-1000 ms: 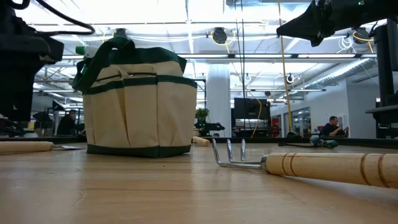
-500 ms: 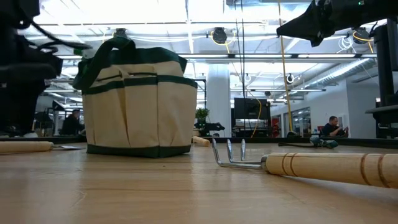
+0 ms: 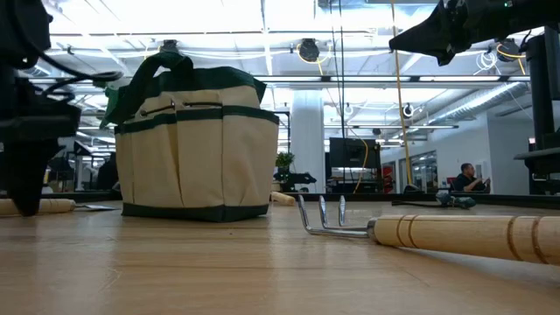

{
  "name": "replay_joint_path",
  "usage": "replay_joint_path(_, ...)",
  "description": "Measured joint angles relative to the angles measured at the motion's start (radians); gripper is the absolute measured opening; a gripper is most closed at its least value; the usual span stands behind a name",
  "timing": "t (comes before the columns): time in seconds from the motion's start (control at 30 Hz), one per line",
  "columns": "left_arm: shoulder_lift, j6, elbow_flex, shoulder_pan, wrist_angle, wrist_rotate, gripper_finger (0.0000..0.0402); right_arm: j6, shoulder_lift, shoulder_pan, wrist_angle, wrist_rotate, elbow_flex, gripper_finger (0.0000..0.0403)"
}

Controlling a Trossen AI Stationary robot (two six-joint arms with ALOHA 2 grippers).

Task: Pick & Place Garden tools in Gardening bag
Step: Put the left trowel into the gardening bag

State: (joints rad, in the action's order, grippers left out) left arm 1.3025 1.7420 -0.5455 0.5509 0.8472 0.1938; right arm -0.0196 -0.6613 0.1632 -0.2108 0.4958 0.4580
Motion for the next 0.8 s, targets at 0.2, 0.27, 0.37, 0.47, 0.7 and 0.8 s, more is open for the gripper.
replay_joint_path(0.2, -0.003, -0.004, 0.031, -0.001, -0.059, -0.01, 0.0347, 0.0, 0.0, 0.0, -0.002, 0.0, 0.0, 0.0)
replay_joint_path(0.27, -0.002, -0.013, 0.031, -0.001, -0.066, -0.01, 0.0347, 0.0, 0.0, 0.0, -0.002, 0.0, 0.0, 0.0)
replay_joint_path(0.37, -0.002, -0.017, 0.032, -0.001, -0.069, -0.01, 0.0339, 0.0, 0.0, 0.0, -0.002, 0.0, 0.0, 0.0)
replay_joint_path(0.47, -0.002, -0.019, 0.033, -0.001, -0.072, -0.01, 0.0308, 0.0, 0.0, 0.0, -0.002, 0.0, 0.0, 0.0)
replay_joint_path(0.7, -0.002, -0.019, 0.034, -0.001, -0.077, -0.006, 0.0179, 0.0, 0.0, 0.0, -0.002, 0.0, 0.0, 0.0)
replay_joint_path(0.8, -0.002, -0.018, 0.034, -0.001, -0.083, -0.006, 0.0118, 0.0, 0.0, 0.0, -0.002, 0.0, 0.0, 0.0)
